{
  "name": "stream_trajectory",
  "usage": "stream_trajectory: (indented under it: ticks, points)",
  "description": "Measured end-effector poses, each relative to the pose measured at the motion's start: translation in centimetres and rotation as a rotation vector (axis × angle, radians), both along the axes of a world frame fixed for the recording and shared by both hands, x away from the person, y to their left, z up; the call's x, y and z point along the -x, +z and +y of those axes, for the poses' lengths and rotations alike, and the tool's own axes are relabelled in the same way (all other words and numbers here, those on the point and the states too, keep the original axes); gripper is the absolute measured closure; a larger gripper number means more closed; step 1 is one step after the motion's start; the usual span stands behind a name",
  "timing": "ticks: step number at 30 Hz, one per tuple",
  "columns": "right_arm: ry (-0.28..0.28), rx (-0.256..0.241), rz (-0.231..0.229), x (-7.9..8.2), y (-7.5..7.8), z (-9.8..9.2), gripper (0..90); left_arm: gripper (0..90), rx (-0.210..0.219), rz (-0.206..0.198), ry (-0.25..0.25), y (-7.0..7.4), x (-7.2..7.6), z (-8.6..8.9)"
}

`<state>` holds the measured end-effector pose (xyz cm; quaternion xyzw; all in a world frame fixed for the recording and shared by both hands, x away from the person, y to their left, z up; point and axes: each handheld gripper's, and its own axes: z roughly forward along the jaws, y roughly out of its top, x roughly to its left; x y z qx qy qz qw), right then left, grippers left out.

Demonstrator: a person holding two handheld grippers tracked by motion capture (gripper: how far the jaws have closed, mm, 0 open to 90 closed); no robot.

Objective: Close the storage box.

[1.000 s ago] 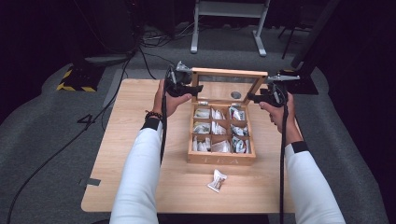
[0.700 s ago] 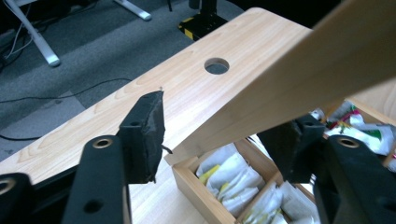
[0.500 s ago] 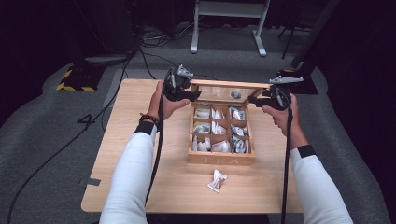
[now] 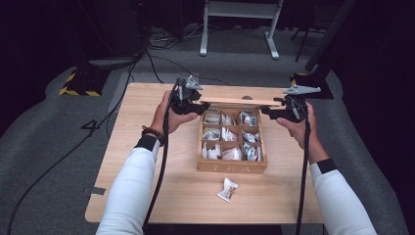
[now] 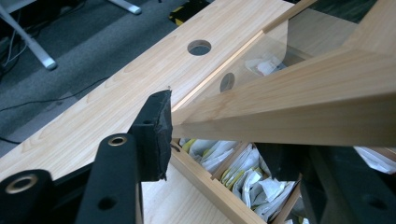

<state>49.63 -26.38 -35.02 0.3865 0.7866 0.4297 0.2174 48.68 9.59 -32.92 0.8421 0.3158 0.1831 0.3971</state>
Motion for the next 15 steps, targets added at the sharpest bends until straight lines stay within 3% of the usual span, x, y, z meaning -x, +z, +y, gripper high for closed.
stream_trajectory:
  ticks: [7, 15]
  points:
    - [0.013, -0.007, -0.003, 0.8, 0.0, 0.0, 30.6, 47.7, 0.012, -0.021, -0.016, 0.0, 1.0, 0.1]
    - [0.049, 0.008, -0.030, 2.2, 0.5, 0.2, 31.9, 46.1, 0.010, -0.017, -0.035, -0.2, 1.9, 0.3]
